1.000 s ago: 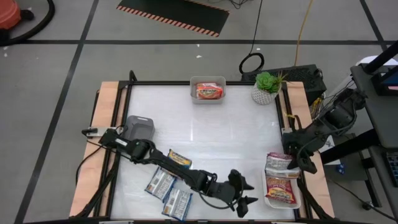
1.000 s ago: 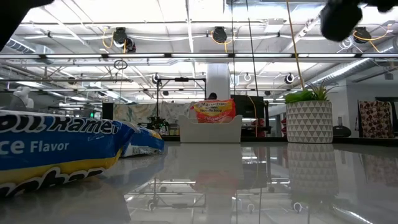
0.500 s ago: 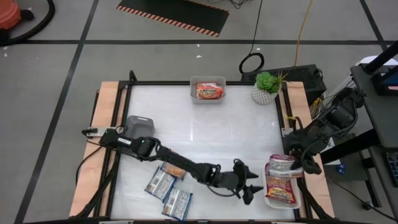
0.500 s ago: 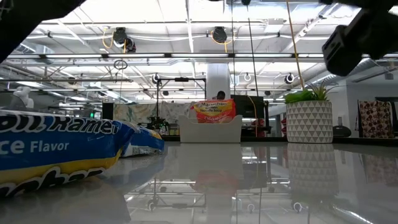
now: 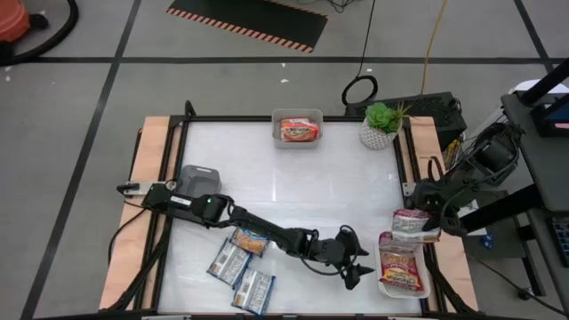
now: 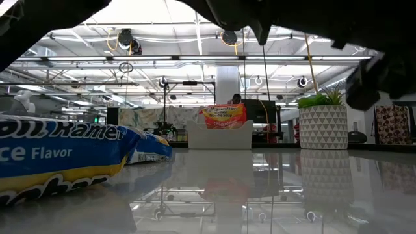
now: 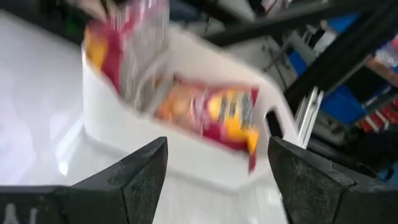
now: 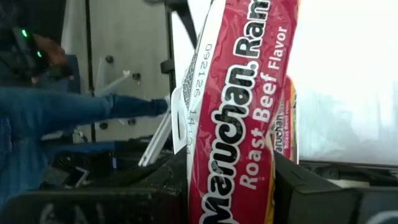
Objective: Sort Maruchan noodles
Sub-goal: Put the red noodle pack into the white bin
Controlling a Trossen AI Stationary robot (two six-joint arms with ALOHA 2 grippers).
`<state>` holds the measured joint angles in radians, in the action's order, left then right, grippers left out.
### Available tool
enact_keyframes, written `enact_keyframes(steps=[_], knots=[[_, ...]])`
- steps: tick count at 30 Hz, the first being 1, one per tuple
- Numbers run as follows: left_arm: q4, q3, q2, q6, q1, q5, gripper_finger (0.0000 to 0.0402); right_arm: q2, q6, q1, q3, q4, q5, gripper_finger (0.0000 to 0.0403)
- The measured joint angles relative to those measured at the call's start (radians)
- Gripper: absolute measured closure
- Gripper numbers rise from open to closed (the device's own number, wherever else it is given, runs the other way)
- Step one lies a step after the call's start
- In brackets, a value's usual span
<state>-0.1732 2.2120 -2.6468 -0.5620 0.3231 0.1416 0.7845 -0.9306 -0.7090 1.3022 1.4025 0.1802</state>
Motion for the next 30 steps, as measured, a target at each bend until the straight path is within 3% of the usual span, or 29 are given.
enact_keyframes(steps=[7,12,21,30], knots=[[-0.037,0.000,-0.012,-0.064,0.021,0.020,0.0122,-0.004,-0.014,0.000,-0.076,-0.025,-0.022,0.0296],[-0.042,0.000,-0.012,-0.104,0.037,0.043,0.0122,-0.002,-0.015,0.000,-0.158,-0.135,-0.019,0.0296],[0.037,0.000,-0.012,-0.119,0.053,0.043,0.0122,-0.001,-0.045,-0.006,-0.354,-0.247,-0.019,0.0296],[0.083,0.000,-0.012,-0.185,0.051,0.109,0.0122,-0.010,-0.115,-0.133,-0.441,-0.255,-0.051,0.0296]])
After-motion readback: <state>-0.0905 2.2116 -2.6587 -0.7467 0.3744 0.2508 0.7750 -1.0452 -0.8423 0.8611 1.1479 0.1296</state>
